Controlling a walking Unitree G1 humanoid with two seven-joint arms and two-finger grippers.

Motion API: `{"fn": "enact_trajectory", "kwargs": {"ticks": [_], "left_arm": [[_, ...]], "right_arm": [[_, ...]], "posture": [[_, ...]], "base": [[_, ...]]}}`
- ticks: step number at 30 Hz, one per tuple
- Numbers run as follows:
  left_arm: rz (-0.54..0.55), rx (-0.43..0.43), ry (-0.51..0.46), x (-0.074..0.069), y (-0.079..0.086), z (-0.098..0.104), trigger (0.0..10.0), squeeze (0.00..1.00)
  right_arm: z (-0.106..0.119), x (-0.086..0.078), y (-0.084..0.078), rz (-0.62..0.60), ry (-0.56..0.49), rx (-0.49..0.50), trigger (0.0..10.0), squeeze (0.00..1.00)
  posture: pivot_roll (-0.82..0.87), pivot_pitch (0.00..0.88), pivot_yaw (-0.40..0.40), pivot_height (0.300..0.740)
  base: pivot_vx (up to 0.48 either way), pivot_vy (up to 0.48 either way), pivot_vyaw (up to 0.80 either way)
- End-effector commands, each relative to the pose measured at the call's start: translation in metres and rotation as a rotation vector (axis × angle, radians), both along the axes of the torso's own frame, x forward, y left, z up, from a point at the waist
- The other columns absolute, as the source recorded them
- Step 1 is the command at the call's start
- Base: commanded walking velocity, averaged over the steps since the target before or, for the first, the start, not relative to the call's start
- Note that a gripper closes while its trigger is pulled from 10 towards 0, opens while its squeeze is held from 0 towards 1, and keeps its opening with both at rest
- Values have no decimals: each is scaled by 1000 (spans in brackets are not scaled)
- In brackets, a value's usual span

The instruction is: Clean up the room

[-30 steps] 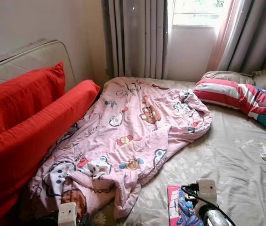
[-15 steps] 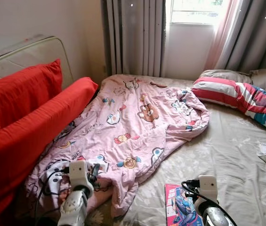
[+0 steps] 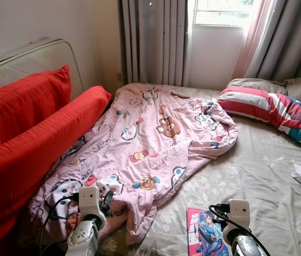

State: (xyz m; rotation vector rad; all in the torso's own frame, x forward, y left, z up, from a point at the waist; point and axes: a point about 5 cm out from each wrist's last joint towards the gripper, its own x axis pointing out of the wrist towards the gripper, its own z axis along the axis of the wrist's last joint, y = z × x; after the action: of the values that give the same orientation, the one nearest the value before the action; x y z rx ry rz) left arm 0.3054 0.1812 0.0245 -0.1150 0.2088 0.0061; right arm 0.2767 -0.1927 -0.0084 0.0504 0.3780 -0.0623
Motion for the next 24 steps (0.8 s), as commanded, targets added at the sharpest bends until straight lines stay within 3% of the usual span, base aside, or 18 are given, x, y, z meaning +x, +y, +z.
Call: {"fn": "enact_trajectory", "kwargs": {"ticks": [1, 24], "left_arm": [[-10, 17, 6, -3, 3, -2, 10000, 0], [-28, 21, 4, -3, 0, -2, 10000, 0]], "right_arm": [[-1, -2, 2, -13, -6, 9, 10000, 0], [9, 8, 10, 11, -75, -1, 10000, 0]], "posture": [[-84, 26, 10, 740], [-80, 0, 11, 740]], "base": [[0, 0, 0], [0, 0, 0]]}}
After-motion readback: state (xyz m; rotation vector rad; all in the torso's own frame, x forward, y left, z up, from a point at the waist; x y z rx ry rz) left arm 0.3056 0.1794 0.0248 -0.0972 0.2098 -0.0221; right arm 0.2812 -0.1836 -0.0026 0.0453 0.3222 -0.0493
